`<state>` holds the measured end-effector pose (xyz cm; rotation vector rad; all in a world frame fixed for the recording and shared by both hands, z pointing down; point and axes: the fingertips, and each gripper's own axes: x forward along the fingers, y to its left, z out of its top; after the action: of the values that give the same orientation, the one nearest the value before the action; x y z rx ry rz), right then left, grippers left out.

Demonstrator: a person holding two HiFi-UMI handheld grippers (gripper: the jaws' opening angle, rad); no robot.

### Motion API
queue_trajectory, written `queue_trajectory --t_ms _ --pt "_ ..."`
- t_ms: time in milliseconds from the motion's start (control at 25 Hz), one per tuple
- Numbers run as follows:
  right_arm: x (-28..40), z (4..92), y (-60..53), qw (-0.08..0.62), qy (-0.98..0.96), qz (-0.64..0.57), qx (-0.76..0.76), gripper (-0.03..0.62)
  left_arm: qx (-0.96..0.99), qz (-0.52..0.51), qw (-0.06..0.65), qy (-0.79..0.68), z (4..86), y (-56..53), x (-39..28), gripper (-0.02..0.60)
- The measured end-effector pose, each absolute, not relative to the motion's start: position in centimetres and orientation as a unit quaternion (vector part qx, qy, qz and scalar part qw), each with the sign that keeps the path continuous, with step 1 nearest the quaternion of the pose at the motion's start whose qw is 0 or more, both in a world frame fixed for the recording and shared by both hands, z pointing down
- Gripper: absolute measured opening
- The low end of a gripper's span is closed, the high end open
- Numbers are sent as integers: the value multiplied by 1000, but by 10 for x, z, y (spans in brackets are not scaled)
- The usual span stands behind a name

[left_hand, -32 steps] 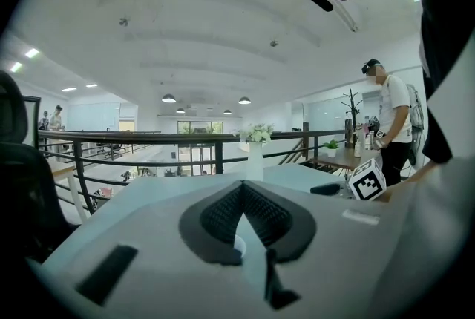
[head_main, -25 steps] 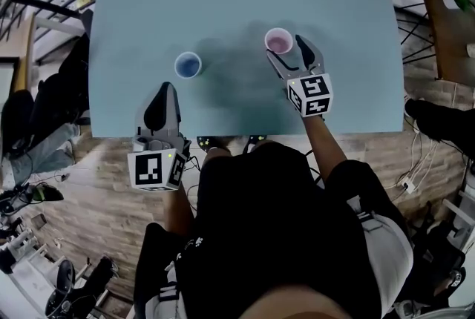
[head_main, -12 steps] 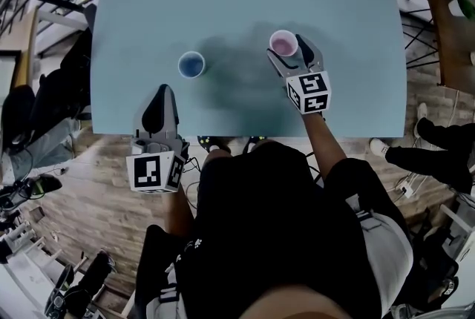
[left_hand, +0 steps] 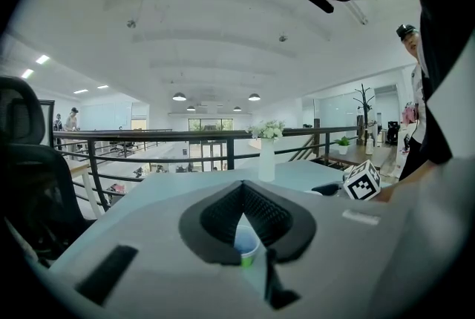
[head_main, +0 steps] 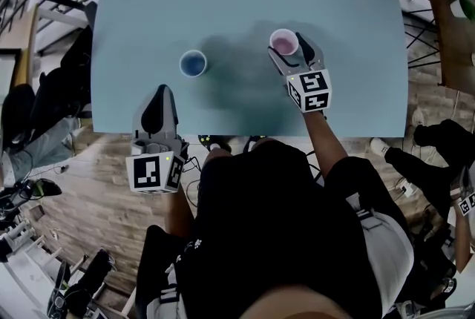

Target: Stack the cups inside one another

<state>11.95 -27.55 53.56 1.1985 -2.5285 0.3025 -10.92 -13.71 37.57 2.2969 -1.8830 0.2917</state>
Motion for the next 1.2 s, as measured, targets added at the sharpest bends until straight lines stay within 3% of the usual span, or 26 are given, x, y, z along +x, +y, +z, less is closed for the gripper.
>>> queue_trajectory --t_ms 640,1200 --pt "95 498 -255 133 -892 100 420 344 781 85 77 -614 369 -132 -123 -14" --pt "9 454 -244 90 -929 82 349 344 748 79 81 -655 365 -100 -174 -14"
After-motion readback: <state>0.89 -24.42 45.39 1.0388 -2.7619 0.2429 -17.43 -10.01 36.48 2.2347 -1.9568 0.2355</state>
